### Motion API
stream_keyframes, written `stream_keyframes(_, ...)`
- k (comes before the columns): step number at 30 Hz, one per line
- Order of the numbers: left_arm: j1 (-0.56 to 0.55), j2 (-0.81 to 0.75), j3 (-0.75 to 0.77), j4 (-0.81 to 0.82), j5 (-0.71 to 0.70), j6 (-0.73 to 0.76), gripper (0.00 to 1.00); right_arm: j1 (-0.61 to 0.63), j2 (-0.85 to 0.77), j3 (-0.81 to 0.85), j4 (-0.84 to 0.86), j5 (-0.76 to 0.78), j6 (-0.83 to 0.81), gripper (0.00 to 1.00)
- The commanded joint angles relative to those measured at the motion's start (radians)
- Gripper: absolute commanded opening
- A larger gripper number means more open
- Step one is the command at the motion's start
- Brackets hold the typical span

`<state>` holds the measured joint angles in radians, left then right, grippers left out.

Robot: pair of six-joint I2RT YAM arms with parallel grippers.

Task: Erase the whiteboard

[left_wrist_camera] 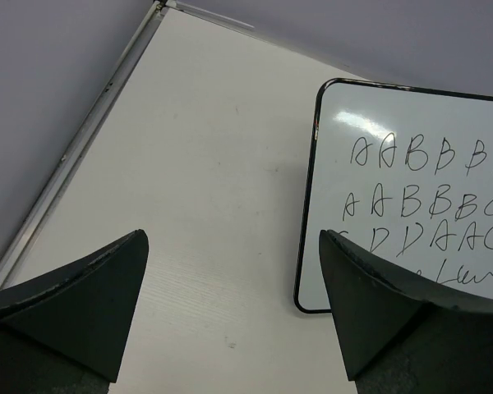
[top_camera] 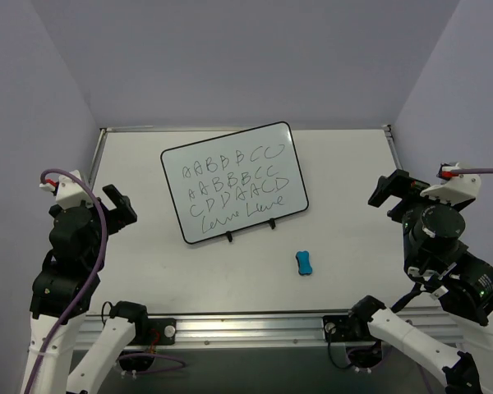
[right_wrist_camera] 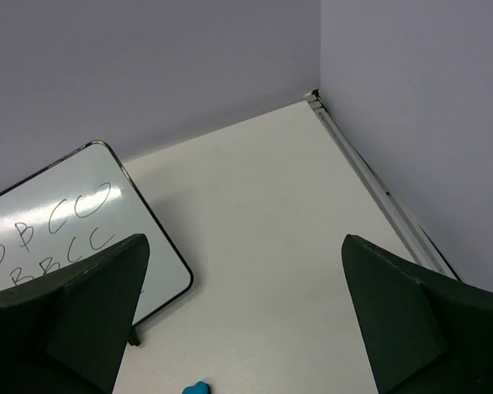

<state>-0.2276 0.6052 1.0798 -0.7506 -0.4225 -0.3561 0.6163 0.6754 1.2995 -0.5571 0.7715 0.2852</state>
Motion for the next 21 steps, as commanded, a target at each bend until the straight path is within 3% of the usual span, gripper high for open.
stream_keyframes(1,-0.003,-0.007,0.042,0.045,-0.019,0.009,0.94,0.003,0.009,-0.006,0.037,0.037,-0.003,1.00)
stream_keyframes(7,-0.004,-0.016,0.057,0.033,-0.050,0.000,0.94,0.003,0.000,-0.038,0.101,-0.093,-0.052,1.00)
stream_keyframes(9,-0.006,-0.024,0.052,0.042,-0.010,0.002,0.94,0.005,-0.014,-0.068,0.134,-0.222,-0.064,1.00)
stream_keyframes(14,-0.006,-0.019,0.052,0.059,0.034,-0.026,0.94,0.005,-0.042,-0.111,0.217,-0.290,-0.061,1.00)
stream_keyframes(18,-0.006,0.050,0.017,0.128,0.140,-0.273,0.94,0.005,-0.027,-0.132,0.243,-0.360,-0.073,1.00)
stream_keyframes(21,-0.004,0.131,-0.061,0.330,0.251,-0.339,0.94,0.005,-0.013,-0.170,0.292,-0.423,-0.064,1.00)
